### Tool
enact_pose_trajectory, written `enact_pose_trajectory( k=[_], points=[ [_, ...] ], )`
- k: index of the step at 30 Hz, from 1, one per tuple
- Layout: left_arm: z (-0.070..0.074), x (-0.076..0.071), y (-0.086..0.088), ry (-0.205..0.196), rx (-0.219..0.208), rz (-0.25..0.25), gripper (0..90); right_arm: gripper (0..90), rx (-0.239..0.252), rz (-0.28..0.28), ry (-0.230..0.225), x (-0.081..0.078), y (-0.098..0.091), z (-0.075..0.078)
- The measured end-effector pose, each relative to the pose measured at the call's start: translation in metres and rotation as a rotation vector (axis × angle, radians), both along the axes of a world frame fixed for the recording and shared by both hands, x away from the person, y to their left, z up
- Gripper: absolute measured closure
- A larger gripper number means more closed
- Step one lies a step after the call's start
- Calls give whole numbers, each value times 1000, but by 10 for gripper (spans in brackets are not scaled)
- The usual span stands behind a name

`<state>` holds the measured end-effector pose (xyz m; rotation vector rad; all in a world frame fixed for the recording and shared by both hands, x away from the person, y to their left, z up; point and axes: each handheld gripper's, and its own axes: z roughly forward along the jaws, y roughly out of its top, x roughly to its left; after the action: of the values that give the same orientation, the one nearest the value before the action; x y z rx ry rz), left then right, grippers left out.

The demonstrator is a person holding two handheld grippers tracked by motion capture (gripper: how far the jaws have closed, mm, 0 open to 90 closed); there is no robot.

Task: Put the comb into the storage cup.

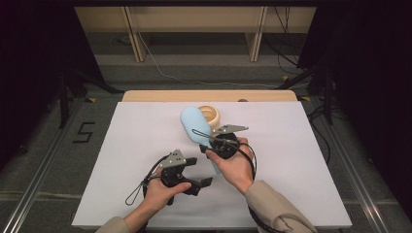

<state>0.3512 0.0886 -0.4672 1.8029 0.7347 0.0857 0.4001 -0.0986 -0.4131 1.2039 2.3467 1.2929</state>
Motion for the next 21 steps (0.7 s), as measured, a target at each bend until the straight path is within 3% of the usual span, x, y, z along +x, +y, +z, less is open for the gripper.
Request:
enact_pose_trajectory(
  k=[10, 16, 21],
  points=[
    [-2, 8, -10, 51, -36, 9, 70, 702, 2, 12, -14, -3, 3, 2],
    [-3, 10, -13, 55, -51, 13, 112, 703, 2, 12, -18, -4, 4, 2],
    [-3, 11, -13, 80, -86, 11, 115, 703, 3, 14, -26, -4, 5, 3]
  ],
)
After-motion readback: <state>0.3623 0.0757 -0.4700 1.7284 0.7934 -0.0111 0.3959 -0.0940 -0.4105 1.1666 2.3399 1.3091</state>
